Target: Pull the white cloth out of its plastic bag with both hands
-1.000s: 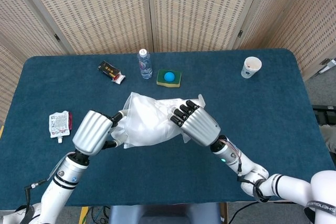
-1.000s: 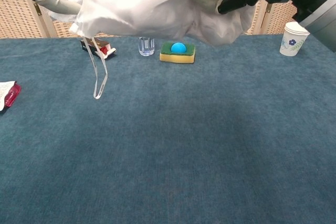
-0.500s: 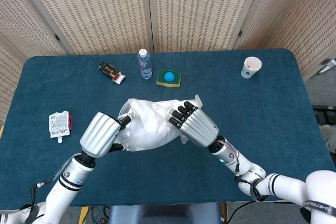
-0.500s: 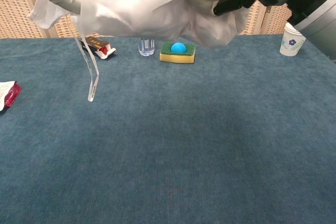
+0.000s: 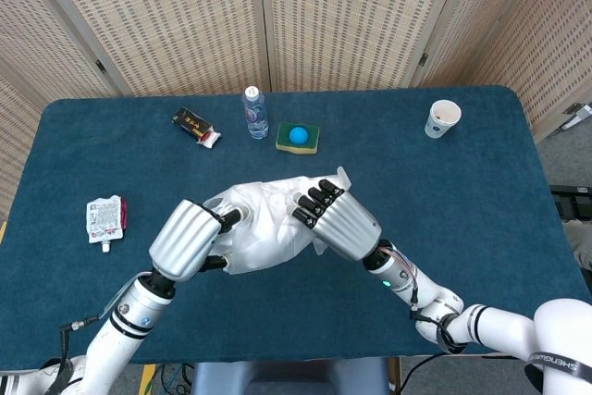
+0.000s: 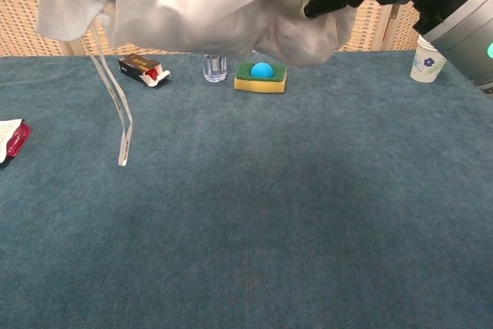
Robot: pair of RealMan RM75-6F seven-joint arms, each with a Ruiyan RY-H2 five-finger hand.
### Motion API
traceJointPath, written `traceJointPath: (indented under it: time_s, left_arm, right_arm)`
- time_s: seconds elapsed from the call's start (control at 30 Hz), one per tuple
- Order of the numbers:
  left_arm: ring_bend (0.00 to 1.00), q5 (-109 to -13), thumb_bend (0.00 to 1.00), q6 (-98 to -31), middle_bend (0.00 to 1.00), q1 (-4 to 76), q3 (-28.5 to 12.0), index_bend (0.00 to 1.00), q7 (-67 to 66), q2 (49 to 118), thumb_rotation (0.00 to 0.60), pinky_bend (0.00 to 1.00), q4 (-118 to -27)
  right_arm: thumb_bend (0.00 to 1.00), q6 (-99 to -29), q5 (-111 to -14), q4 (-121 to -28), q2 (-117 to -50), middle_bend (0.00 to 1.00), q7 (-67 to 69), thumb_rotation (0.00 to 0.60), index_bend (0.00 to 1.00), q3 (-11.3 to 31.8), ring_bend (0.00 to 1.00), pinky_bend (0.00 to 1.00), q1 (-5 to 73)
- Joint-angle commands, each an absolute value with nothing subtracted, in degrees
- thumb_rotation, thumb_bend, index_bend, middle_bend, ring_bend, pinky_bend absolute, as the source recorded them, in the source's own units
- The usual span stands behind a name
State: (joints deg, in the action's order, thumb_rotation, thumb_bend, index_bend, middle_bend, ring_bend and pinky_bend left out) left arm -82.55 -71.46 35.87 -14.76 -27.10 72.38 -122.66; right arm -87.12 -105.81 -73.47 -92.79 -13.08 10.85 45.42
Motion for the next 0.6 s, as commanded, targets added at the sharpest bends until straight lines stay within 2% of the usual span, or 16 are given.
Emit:
traceJointPath:
  time_s: [0.03,0.27,0.4,0.5,0.6]
  left_arm:
    - [0.99,-83.05,0.33,-71.93,1.0,35.85,-14.58,0.54,-26.89,72.68,0.6,1.0,-122.54]
    - [0.99,-83.63,0.37,-73.17,1.0,35.67,-14.22,0.63,-27.82,73.68,0.6,1.0,-122.12]
    - [0.99,-83.7,0.45,-73.77,1.0,35.48,-14.04,0.64,-28.27,74.13,0.6,1.0,-122.23]
    - [1.0,-84.0,0.56,-74.2,1.0,35.33,-13.78,0.65,-28.7,74.49,0.6,1.0,-122.16]
    - [1.0,-84.34,0.58,-74.72,1.0,35.16,-13.58,0.66,-29.09,75.01,0.6,1.0,-121.71]
  right_arm:
    - [0.65,-87.1,-105.78,-73.43,-92.83,0.7,-13.05,0.6,0.61,10.85,0.64,0.64,45.44]
    - [0.65,-86.94,-105.68,-73.34,-93.01,0.7,-13.01,0.6,0.61,10.82,0.64,0.64,45.53]
    - [0.65,-86.8,-105.74,-73.5,-92.86,0.69,-13.21,0.6,0.61,10.9,0.64,0.64,45.69]
    - [0.65,-86.53,-105.69,-73.76,-92.64,0.69,-13.44,0.6,0.61,10.87,0.64,0.64,45.73]
    - [0.65,-86.32,-105.66,-73.96,-92.55,0.69,-13.61,0.6,0.61,10.66,0.64,0.64,45.65]
